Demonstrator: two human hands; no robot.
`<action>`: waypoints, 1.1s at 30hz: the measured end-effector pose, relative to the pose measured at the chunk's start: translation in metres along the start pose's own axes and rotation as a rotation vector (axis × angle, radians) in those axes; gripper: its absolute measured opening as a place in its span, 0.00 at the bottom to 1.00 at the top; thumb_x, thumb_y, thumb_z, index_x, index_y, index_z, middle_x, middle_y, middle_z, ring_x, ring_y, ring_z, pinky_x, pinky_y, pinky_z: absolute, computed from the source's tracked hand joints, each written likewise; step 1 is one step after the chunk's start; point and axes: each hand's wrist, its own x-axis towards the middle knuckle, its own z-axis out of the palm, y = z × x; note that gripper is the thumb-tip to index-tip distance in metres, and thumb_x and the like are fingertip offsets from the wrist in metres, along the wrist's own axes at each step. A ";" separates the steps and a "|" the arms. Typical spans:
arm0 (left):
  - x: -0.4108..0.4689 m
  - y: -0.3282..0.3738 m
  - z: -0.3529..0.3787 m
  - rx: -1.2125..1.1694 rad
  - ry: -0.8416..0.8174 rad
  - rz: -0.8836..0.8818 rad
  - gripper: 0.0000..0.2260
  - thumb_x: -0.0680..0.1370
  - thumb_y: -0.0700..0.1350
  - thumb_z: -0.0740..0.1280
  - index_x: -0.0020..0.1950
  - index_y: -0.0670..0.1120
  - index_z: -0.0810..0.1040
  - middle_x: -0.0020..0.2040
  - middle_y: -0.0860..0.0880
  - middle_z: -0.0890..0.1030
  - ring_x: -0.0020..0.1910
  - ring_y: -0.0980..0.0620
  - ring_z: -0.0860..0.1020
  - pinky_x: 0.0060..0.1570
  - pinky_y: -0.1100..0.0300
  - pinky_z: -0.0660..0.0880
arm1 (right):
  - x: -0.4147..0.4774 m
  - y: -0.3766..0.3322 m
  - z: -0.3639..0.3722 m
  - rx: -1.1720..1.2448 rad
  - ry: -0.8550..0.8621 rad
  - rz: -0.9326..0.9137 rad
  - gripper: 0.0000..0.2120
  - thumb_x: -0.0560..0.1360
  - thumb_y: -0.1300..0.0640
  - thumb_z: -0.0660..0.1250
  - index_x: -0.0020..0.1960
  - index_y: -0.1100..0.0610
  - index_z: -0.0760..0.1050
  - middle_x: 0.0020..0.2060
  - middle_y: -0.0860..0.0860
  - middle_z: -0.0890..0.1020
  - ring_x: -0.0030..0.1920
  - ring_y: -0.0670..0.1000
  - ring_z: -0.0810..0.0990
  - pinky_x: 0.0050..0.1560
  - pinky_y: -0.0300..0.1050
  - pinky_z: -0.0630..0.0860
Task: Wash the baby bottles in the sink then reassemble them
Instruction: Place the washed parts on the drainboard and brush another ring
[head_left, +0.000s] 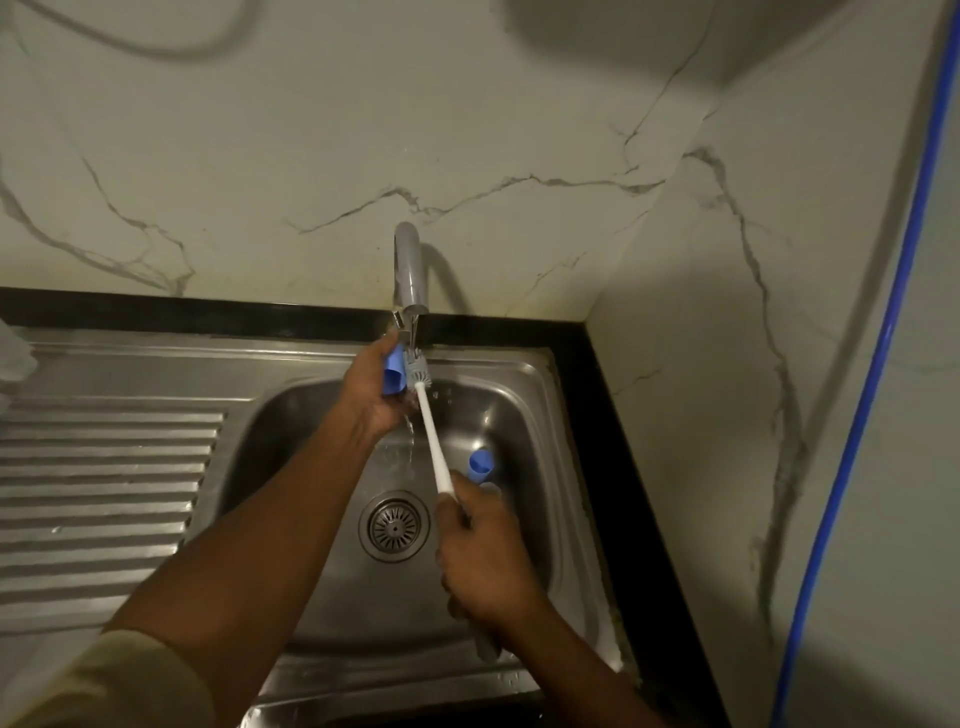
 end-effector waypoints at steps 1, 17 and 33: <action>0.001 0.001 -0.002 0.011 -0.008 -0.014 0.17 0.77 0.50 0.70 0.62 0.43 0.78 0.49 0.44 0.81 0.43 0.48 0.81 0.51 0.53 0.77 | -0.001 0.002 -0.001 0.000 -0.005 -0.001 0.09 0.83 0.52 0.55 0.55 0.50 0.74 0.30 0.49 0.72 0.24 0.44 0.70 0.21 0.36 0.66; 0.001 -0.009 -0.005 -0.048 -0.035 -0.107 0.30 0.69 0.60 0.77 0.65 0.44 0.78 0.53 0.44 0.80 0.50 0.46 0.79 0.58 0.49 0.78 | 0.018 0.008 0.005 -0.043 0.042 -0.089 0.09 0.82 0.51 0.55 0.51 0.49 0.74 0.30 0.47 0.73 0.27 0.45 0.72 0.25 0.39 0.69; -0.002 -0.015 0.004 -0.284 -0.018 -0.164 0.18 0.83 0.48 0.61 0.69 0.39 0.71 0.64 0.38 0.77 0.61 0.41 0.78 0.46 0.44 0.83 | 0.055 0.083 -0.112 -0.301 0.454 -0.006 0.14 0.82 0.53 0.59 0.61 0.57 0.77 0.50 0.55 0.83 0.50 0.56 0.81 0.52 0.47 0.77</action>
